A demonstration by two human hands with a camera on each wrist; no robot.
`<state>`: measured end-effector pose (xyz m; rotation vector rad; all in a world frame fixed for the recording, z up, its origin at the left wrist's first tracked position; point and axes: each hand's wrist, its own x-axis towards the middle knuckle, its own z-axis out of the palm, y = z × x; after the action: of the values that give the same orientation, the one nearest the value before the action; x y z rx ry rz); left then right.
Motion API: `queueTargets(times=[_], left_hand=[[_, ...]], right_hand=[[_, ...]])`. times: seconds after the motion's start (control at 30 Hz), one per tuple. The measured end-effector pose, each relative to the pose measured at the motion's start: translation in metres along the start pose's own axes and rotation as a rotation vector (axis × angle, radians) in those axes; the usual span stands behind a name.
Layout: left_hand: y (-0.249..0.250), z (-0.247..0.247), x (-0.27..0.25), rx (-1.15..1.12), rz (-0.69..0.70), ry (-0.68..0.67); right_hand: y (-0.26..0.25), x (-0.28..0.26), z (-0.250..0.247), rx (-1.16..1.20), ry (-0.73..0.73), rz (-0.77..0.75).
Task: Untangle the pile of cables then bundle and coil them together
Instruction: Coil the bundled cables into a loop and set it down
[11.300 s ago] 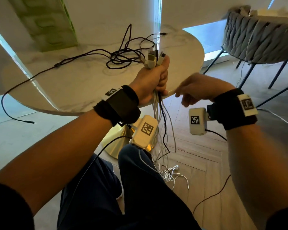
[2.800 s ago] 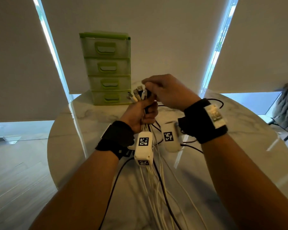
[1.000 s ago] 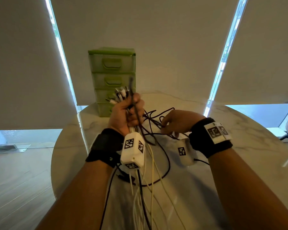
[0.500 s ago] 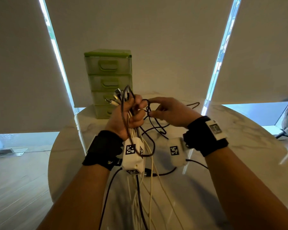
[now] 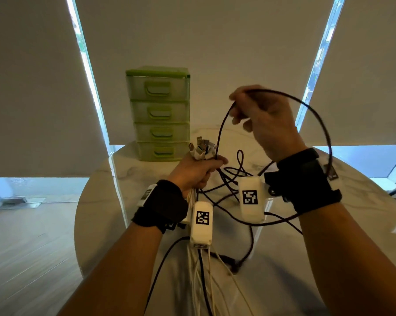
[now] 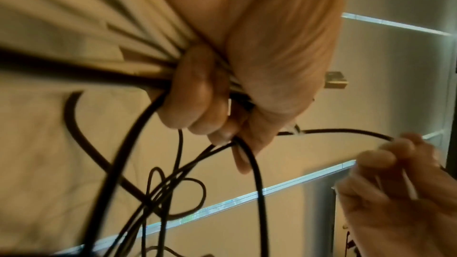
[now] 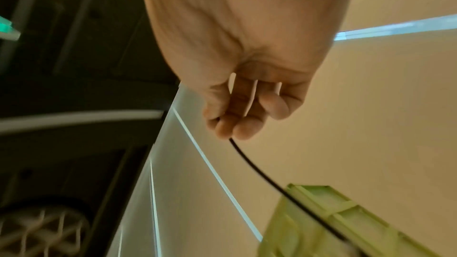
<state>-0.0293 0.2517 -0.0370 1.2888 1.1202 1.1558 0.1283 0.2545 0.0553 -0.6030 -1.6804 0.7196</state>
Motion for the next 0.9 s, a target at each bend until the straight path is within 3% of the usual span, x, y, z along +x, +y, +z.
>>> queueTargets(times=[0.03, 0.1, 0.23, 0.3, 0.4, 0.53, 0.6, 0.7, 0.8, 0.9], left_hand=[[0.0, 0.0, 0.0, -0.011, 0.001, 0.007], [0.003, 0.0, 0.0, -0.09, 0.034, 0.015], [0.008, -0.003, -0.001, -0.289, 0.113, 0.027], [0.009, -0.006, 0.0, -0.343, 0.135, 0.024], [0.015, -0.014, -0.001, -0.507, 0.199, 0.056], [0.023, -0.025, -0.003, -0.655, 0.296, 0.125], [0.022, -0.027, -0.003, -0.641, 0.302, 0.138], [0.019, -0.023, -0.001, -0.605, 0.298, 0.111], [0.017, -0.021, -0.003, -0.606, 0.317, 0.069], [0.017, -0.023, -0.003, -0.558, 0.324, 0.054]], right_hand=[[-0.001, 0.001, -0.003, 0.035, 0.018, 0.009], [0.004, 0.0, -0.005, -0.06, -0.081, 0.113], [0.023, -0.01, 0.005, -0.613, -0.634, 0.461], [0.036, -0.01, 0.006, -0.734, -0.703, 0.531], [0.053, -0.007, -0.009, -0.898, -0.628, 0.574], [0.071, -0.005, -0.045, -0.973, -0.213, 0.638], [0.069, -0.003, -0.054, -0.962, -0.11, 0.622], [0.058, 0.001, -0.042, -0.806, -0.196, 0.498], [0.051, -0.001, -0.018, -0.839, -0.271, 0.345], [0.05, 0.0, -0.014, -0.739, -0.274, 0.319]])
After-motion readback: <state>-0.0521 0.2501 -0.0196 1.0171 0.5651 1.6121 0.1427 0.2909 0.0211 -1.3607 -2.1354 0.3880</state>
